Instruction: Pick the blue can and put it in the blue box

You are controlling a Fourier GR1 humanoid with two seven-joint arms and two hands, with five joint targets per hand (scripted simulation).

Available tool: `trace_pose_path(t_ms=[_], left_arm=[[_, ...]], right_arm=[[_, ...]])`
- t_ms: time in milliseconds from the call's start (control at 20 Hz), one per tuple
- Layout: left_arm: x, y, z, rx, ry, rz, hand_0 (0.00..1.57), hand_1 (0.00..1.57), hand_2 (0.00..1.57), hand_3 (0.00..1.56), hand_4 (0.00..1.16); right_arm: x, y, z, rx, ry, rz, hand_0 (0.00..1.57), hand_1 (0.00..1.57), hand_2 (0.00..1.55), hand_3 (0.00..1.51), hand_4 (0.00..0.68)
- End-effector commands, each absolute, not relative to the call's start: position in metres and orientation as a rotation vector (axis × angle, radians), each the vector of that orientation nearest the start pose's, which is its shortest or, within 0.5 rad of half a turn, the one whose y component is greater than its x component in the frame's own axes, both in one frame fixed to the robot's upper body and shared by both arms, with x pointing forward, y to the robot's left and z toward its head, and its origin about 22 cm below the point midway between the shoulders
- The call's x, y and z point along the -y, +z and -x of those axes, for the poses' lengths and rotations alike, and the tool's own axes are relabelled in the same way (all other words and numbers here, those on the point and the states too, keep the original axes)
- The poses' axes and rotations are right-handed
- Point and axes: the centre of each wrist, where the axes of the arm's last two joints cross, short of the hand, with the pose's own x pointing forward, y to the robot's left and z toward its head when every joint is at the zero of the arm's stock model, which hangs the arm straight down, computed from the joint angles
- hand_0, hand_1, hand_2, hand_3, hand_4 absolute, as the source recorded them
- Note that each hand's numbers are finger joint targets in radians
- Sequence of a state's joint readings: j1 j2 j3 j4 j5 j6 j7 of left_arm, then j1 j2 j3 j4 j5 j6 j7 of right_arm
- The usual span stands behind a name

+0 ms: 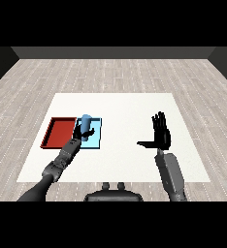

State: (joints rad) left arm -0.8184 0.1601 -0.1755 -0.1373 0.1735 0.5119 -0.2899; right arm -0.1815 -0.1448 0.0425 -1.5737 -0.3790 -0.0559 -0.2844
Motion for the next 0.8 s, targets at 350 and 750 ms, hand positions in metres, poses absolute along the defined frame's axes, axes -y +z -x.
trace_pose_path(t_ms=[350,750], left_arm=[[-0.237,-0.068,-0.373,1.06,-0.167,-0.67,0.0,0.0,0.0,0.0,0.0],[-0.228,-0.065,-0.375,1.231,0.012,-0.726,0.0,0.0,0.0,0.0,0.0]], right_arm=[[0.225,0.042,-0.271,2.015,-0.184,-0.283,0.0,0.0,0.0,0.0,0.0],[0.249,0.061,-0.274,2.018,-0.127,-0.252,0.0,0.0,0.0,0.0,0.0]])
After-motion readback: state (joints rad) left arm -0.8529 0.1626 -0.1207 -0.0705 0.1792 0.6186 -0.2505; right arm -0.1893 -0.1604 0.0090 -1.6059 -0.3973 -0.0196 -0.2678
